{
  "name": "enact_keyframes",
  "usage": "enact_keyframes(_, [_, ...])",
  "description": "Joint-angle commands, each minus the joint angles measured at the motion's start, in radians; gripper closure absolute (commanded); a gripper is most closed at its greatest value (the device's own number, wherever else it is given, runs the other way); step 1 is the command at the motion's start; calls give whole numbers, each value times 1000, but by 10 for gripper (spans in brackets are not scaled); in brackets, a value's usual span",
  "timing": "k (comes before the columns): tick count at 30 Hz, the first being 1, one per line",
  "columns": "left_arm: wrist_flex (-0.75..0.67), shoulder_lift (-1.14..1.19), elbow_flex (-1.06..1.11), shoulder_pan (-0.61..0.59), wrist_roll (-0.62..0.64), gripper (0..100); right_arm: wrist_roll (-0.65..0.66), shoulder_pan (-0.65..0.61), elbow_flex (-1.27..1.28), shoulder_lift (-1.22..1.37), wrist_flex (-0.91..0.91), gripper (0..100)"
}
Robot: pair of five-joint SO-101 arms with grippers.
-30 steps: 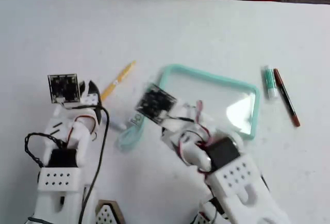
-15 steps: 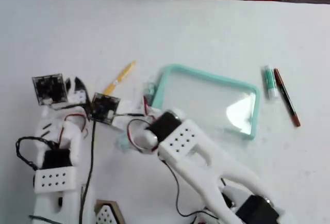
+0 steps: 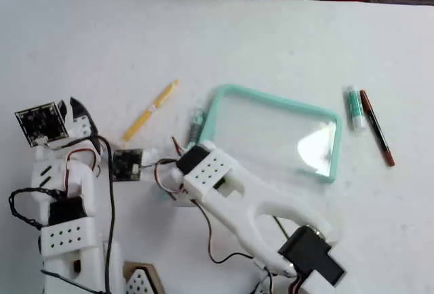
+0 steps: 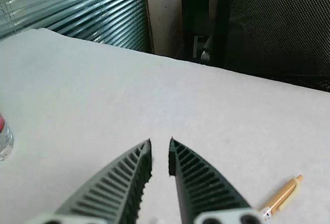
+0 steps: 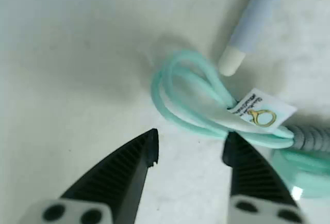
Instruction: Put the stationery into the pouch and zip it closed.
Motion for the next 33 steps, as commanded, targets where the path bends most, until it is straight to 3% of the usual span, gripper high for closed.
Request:
enact_keyframes(1, [-29,-2,-5,-24,8,921,46,-12,-41,15,-53,733])
enact_keyframes(6, [-32,-1,-6,-56,9,921,117,-25,-38,76,-61,819])
enact_keyframes(21, [-32,-2,-6,-50,9,921,130,-15,66,47,-200,815])
enact_keyframes(26, [-32,-2,-9,-50,9,921,270,-16,74,47,-150,815])
enact_keyframes(33, [-32,-2,-9,-50,9,921,301,-38,41,90,-113,844])
